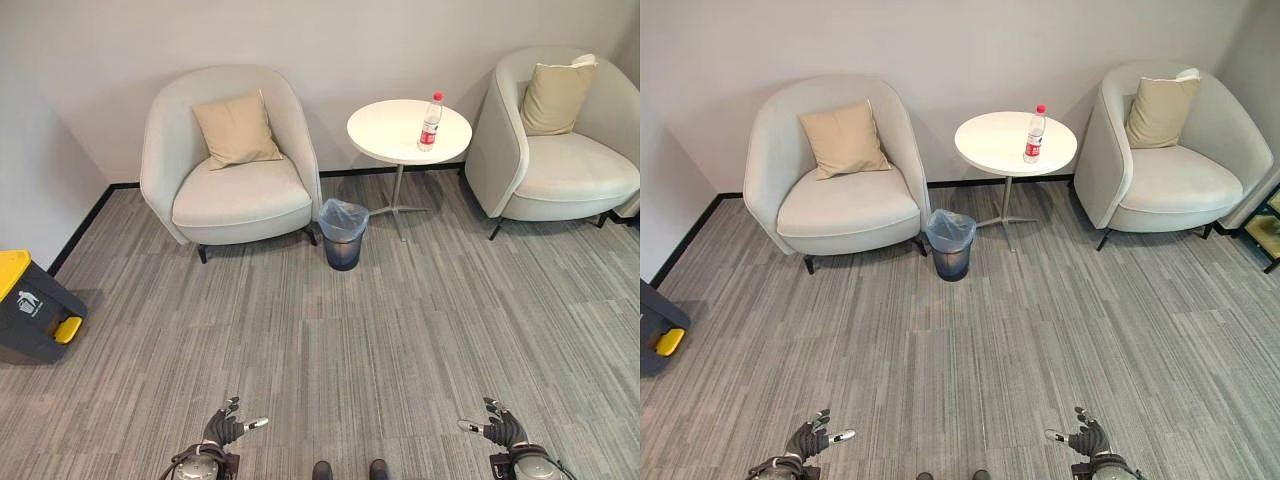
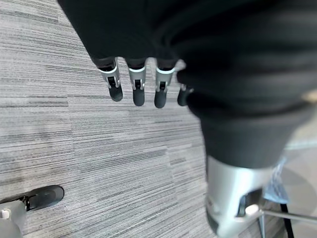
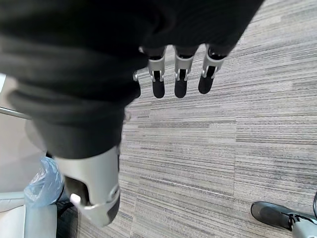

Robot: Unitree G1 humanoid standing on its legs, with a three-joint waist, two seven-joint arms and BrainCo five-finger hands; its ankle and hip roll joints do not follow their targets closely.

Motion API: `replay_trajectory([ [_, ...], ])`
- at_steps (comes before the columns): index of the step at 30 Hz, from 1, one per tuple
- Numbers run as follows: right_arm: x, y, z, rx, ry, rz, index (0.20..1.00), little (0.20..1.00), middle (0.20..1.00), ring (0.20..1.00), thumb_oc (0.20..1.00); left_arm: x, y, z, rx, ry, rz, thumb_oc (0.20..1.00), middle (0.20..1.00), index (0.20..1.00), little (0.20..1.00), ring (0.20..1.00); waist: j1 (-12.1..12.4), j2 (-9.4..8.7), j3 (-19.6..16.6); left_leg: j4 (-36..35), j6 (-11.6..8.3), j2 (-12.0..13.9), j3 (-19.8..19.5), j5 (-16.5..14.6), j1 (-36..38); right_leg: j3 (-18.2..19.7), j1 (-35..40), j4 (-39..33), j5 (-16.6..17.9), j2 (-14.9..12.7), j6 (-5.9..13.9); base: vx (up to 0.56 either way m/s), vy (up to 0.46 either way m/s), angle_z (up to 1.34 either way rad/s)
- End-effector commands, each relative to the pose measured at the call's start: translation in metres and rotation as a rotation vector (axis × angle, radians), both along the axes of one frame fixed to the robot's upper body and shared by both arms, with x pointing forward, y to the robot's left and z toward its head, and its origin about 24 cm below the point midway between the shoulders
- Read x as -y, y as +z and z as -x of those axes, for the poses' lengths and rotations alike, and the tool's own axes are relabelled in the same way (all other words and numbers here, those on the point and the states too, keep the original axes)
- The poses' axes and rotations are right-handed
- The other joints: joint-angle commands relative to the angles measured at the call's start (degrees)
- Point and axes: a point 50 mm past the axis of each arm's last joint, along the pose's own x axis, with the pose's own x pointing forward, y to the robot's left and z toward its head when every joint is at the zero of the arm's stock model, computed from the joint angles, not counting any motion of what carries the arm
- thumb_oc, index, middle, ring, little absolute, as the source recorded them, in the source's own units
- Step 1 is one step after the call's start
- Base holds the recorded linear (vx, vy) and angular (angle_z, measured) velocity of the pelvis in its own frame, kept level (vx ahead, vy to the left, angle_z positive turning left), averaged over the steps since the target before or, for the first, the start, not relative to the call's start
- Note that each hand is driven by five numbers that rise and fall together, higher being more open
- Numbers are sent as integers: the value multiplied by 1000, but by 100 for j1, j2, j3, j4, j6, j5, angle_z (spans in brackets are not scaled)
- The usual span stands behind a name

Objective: Gather garbage on tea table into small bin, then transfer packed bag to large trash can.

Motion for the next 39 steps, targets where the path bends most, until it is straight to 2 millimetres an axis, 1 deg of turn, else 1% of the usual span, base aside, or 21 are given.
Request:
replay_trajectory([
  [1,1,11,-18,104,-30,-3,1000,1000,1000,1000,1000,-11,13,-20,102,49,-10,1000,1000,1000,1000,1000,-24,-195,-113,100,-270,81,-59,-629,207,121,6,232,-625,-341,546,0,0,0],
  [9,7,12,-20,95,-53,2,1000,1000,1000,1000,1000,-14,17,-23,119,65,-3,1000,1000,1000,1000,1000,-33,-194,-77,279,-228,50,8,-749,111,185,-84,313,-637,-378,574,29,18,-2],
  [16,11,12,-20,93,-94,-3,1000,1000,1000,1000,1000,-13,18,-26,131,73,11,1000,1000,1000,1000,1000,-32,-195,-38,546,-148,-18,88,-894,-121,295,-262,465,-657,-424,623,43,47,-10],
  [19,13,12,-21,87,-105,-1,1000,1000,1000,1000,1000,-13,22,-30,157,77,15,1000,1000,1000,1000,1000,-7,-199,1,714,-98,-72,110,-968,-278,376,-391,596,-676,-444,657,13,54,-11],
  [23,13,16,-28,105,-105,2,1000,1000,1000,1000,1000,-14,26,-35,180,72,14,1000,1000,1000,1000,1000,21,-168,46,815,-3,-139,130,-1063,-394,501,-657,1001,-732,-461,724,31,84,-17],
  [25,11,17,-33,110,-86,4,1000,1000,1000,1000,1000,-14,29,-39,196,62,12,1000,1000,1000,1000,1000,20,-149,117,885,60,-180,94,-1117,-444,584,-895,1362,-757,-446,783,20,90,-23],
  [28,11,20,-37,116,-59,15,1000,1000,1000,1000,1000,-15,32,-43,208,51,7,1000,1000,1000,1000,1000,15,-101,218,941,129,-204,89,-1196,-422,575,-1195,1888,-779,-442,849,43,64,-25],
  [29,12,21,-38,118,-53,20,1000,1000,1000,1000,1000,-16,32,-43,210,53,5,1000,1000,1000,1000,1000,21,-76,254,950,137,-197,97,-1229,-399,514,-1314,2044,-781,-449,871,123,20,-21],
  [30,10,23,-42,127,-32,25,1000,1000,1000,1000,1000,-17,32,-42,208,59,-1,1000,1000,1000,1000,1000,38,-66,313,893,129,-180,141,-1285,-268,295,-1495,2125,-726,-504,878,158,-16,-22],
  [34,9,28,-49,148,0,32,1000,1000,1000,1000,1000,-17,31,-41,203,69,3,1000,1000,1000,1000,1000,-7,-68,365,705,72,-162,221,-1364,7,-181,-1827,1484,-424,-497,872,196,-108,-43],
  [35,8,27,-48,141,13,31,1000,1000,1000,1000,1000,-16,29,-41,196,73,4,1000,1000,1000,1000,1000,-58,-78,420,667,14,-135,223,-1433,198,-476,-2064,1171,-252,-578,894,294,-199,-36],
  [36,9,26,-47,134,15,36,1000,1000,1000,1000,1000,-16,28,-41,189,71,2,1000,1000,1000,1000,1000,-87,-65,450,671,-11,-115,196,-1462,272,-557,-2092,1098,-229,-604,905,314,-231,-13],
  [37,10,25,-43,129,12,30,1000,1000,1000,1000,1000,-14,28,-42,191,59,1,1000,1000,1000,1000,1000,-120,-85,427,691,-45,-129,120,-1545,357,-475,-2001,1004,-268,-604,892,242,-184,2],
  [38,9,24,-40,125,14,24,1000,1000,1000,1000,1000,-13,27,-40,188,55,6,1000,1000,1000,1000,1000,-132,-106,423,751,-59,-133,60,-1597,407,-422,-1937,1031,-225,-585,828,254,-217,24],
  [39,11,24,-40,126,15,30,1000,1000,1000,1000,1000,-11,26,-40,185,56,10,1000,1000,1000,1000,1000,-135,-100,389,792,-114,-91,37,-1605,433,-445,-1881,1040,-221,-570,779,245,-217,49],
])
